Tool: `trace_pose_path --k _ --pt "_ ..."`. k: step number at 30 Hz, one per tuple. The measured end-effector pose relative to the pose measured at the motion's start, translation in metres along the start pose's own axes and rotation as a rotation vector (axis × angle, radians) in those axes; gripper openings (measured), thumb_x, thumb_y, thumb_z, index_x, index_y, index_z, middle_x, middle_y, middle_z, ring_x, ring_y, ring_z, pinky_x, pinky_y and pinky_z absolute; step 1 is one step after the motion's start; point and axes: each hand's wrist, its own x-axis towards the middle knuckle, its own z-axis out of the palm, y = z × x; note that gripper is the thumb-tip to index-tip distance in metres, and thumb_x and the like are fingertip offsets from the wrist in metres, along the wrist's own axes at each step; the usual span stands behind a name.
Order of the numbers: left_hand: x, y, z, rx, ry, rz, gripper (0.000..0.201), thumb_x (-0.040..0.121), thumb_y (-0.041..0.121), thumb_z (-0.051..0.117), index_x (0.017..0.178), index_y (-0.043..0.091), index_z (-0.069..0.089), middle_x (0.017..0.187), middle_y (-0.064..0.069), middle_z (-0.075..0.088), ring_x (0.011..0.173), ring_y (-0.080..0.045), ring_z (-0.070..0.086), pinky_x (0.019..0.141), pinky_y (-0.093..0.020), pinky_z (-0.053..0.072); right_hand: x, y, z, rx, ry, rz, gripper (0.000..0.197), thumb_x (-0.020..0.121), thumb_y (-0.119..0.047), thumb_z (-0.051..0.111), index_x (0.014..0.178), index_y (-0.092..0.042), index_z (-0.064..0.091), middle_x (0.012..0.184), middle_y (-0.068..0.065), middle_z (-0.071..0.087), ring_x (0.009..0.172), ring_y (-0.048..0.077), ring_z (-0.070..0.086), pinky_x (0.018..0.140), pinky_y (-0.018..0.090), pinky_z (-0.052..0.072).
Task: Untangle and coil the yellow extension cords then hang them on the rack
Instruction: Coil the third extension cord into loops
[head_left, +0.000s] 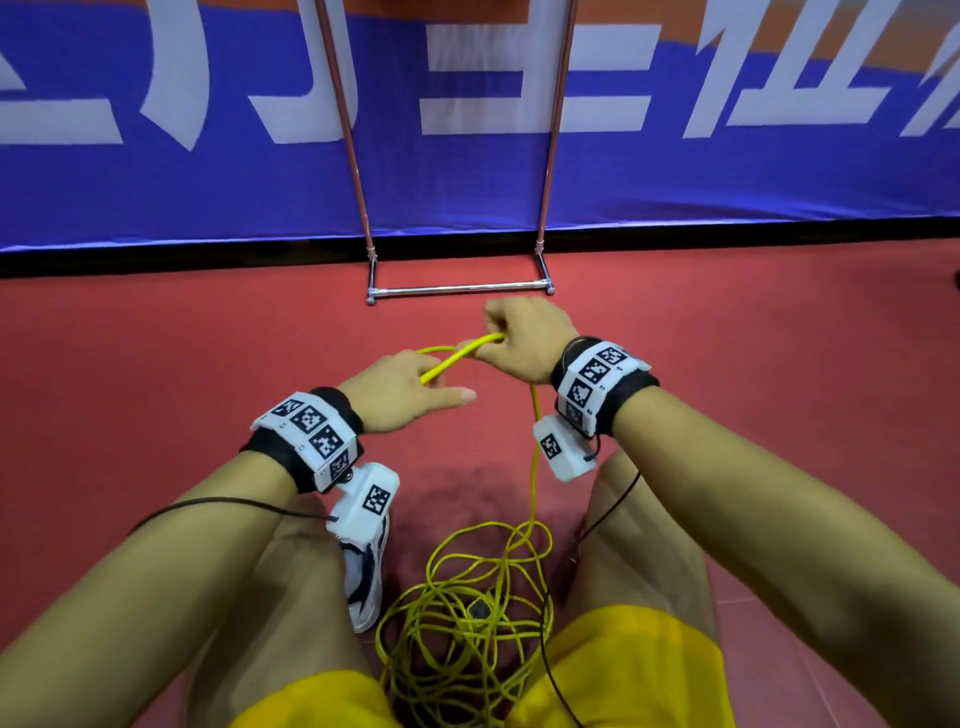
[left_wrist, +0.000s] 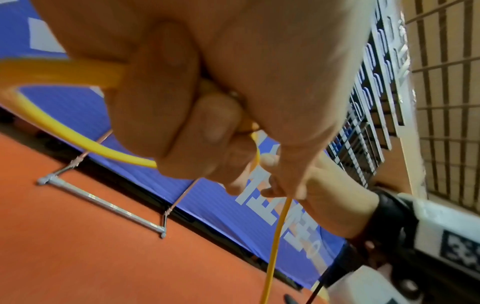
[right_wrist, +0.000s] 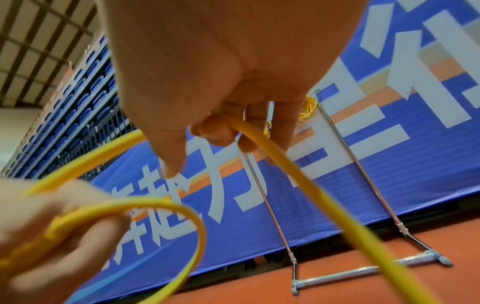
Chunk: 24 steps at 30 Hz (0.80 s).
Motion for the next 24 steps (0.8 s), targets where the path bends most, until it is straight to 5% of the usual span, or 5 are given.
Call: trace_pose_path --k 4,9,13,19,24 --pt "-0.007 -0.006 0.017 -0.483 -0.044 -0.049 0.045 0.102 0.035 0.053 0.065 0.015 0.037 0.043 -0.001 0.025 0.035 -0.009 0.020 0.042 -0.016 0.018 0.007 0.012 0.016 0.165 0.068 -0.008 0.039 0.081 -0.043 0.070 0.063 -0.024 0.041 0.059 -0.005 0.052 0.063 0.023 0.050 0.060 0.034 0.044" --pt "0.003 -0.016 0.040 -0.951 -0.071 -0.144 0.050 0.103 0.042 0.043 0.060 0.019 0.031 0.044 -0.001 0.025 0.032 -0.004 0.017 0.043 -0.006 0.020 0.002 0.030 0.070 0.454 0.135 0.192 0.041 0.083 -0.044 0.073 0.063 -0.019 0.047 0.053 0.001 0.054 0.053 0.028 0.050 0.056 0.031 0.043" --pt "0.011 -0.027 0.057 -1.182 -0.126 -0.227 0.053 0.104 0.044 0.038 0.057 0.020 0.030 0.044 0.002 0.023 0.031 -0.007 0.016 0.037 -0.005 0.014 -0.001 0.049 0.111 0.529 0.059 0.295 0.038 0.084 -0.027 0.072 0.059 -0.020 0.044 0.049 -0.008 0.042 0.049 0.012 0.035 0.052 0.027 0.032" --pt "0.035 -0.038 0.036 -1.480 0.112 -0.183 0.052 0.103 0.049 0.041 0.060 0.023 0.027 0.046 0.008 0.025 0.032 -0.005 0.022 0.029 -0.010 0.014 -0.011 0.077 0.156 0.554 -0.091 0.480 0.045 0.090 -0.049 0.063 0.066 -0.019 0.040 0.047 -0.002 0.040 0.041 0.021 0.048 0.045 0.026 0.040" --pt "0.060 -0.065 0.033 -1.842 0.291 -0.204 0.058 0.103 0.047 0.043 0.052 0.023 0.036 0.047 0.010 0.029 0.034 -0.004 0.030 0.026 -0.017 0.019 -0.015 0.073 0.186 0.407 -0.390 0.461 0.053 0.097 -0.059 0.044 0.066 -0.016 0.047 0.058 0.012 0.065 0.065 0.030 0.069 0.070 0.033 0.050"
